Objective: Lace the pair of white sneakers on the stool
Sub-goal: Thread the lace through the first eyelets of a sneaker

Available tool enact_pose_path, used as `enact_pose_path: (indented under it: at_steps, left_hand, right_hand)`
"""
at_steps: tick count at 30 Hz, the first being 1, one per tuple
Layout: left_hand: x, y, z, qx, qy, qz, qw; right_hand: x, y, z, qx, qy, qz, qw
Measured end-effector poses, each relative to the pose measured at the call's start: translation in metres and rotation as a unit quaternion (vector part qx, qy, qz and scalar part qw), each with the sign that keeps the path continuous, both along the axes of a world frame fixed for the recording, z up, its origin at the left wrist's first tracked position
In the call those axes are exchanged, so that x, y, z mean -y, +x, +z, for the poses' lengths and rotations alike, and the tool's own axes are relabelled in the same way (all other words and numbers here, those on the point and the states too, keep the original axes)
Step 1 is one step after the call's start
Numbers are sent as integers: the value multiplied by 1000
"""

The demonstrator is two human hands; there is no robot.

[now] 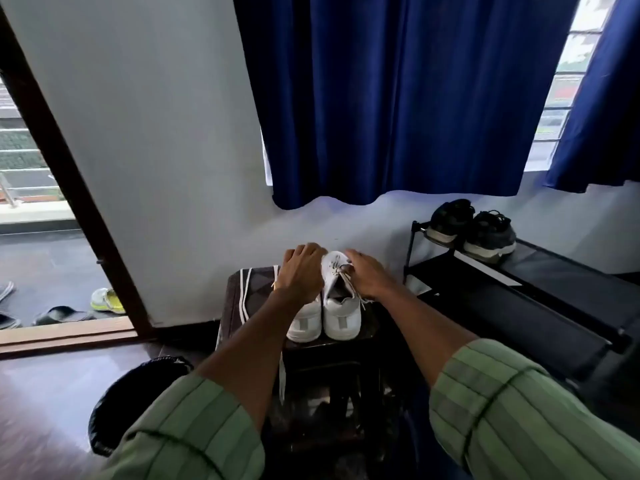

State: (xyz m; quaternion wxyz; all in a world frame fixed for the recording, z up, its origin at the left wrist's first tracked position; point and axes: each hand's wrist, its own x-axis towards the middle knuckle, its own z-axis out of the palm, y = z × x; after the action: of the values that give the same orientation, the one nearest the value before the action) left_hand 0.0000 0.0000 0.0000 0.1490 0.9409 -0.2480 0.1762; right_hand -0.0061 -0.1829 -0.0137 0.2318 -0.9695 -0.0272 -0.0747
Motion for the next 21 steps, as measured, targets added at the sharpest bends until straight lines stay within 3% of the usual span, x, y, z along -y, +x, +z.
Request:
enact_pose_path:
  at_steps: [7, 15, 21]
  left_hand:
    - [20, 8, -13, -32, 0, 17, 999]
    - [21, 44, -30, -38, -12, -30, 999]
    - [17, 58, -44, 49, -40, -30, 998]
  right_hand:
    - [3, 1, -27, 18, 149, -27, 988]
    - [26, 34, -68, 54, 278, -50, 958]
    - [37, 18, -34, -126, 365, -1, 922]
